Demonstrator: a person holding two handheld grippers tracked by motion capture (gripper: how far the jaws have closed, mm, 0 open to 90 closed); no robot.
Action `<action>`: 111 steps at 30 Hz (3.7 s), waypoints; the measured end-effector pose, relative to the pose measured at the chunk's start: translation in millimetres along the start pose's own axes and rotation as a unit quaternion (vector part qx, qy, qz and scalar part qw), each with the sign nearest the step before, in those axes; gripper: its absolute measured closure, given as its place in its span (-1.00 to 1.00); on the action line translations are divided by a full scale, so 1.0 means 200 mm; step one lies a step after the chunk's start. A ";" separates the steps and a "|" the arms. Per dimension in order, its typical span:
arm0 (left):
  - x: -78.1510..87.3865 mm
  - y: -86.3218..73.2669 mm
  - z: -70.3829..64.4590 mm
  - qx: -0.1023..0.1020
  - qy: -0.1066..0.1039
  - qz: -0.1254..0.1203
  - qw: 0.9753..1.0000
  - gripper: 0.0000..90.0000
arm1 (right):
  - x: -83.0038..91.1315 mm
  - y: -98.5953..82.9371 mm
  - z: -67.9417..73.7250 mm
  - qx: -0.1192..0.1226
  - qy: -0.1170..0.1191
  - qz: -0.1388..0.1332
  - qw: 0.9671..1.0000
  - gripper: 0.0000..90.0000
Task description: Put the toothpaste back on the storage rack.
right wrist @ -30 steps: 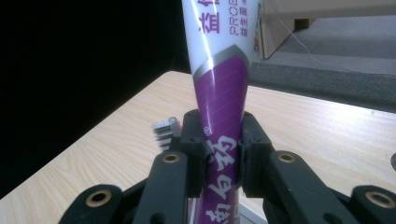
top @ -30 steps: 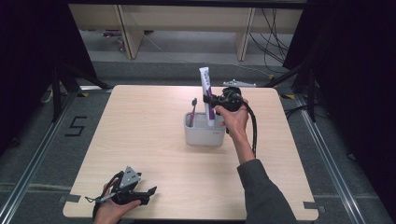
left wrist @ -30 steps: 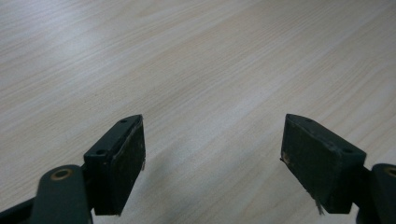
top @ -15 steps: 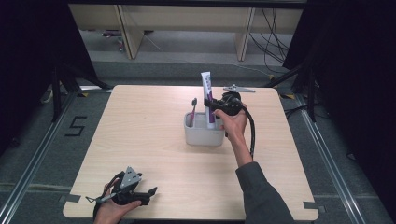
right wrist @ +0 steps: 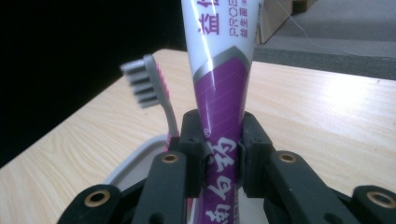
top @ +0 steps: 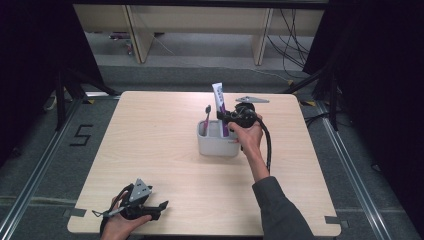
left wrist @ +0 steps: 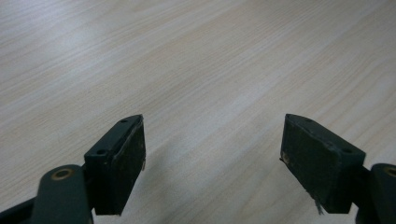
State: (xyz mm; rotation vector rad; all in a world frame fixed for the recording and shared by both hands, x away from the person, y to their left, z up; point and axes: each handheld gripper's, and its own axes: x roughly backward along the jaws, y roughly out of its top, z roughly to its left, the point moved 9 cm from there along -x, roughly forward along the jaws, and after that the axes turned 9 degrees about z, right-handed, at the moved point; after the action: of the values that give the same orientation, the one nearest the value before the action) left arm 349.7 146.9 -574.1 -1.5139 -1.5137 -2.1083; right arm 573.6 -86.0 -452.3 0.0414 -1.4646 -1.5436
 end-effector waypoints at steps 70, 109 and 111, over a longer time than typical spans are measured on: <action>0.00 0.00 0.00 -0.003 -0.001 0.003 1.000 -0.51 | 0.31 -0.21 -0.01 0.034 -0.011 0.027 0.999 -0.08; 0.00 0.01 0.00 0.009 0.002 -0.010 1.000 -0.51 | 0.49 -0.46 -0.11 0.018 -0.038 0.055 0.998 -0.36; 0.00 0.01 0.00 0.005 0.003 -0.011 1.000 -0.51 | 0.50 -0.47 -0.12 0.027 -0.049 0.053 0.997 -0.37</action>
State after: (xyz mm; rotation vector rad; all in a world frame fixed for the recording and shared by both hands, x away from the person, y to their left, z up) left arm 351.6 145.6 -572.6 -1.4920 -1.5436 -2.1116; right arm 479.5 -185.5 -476.2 -0.0799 -1.5593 -1.4379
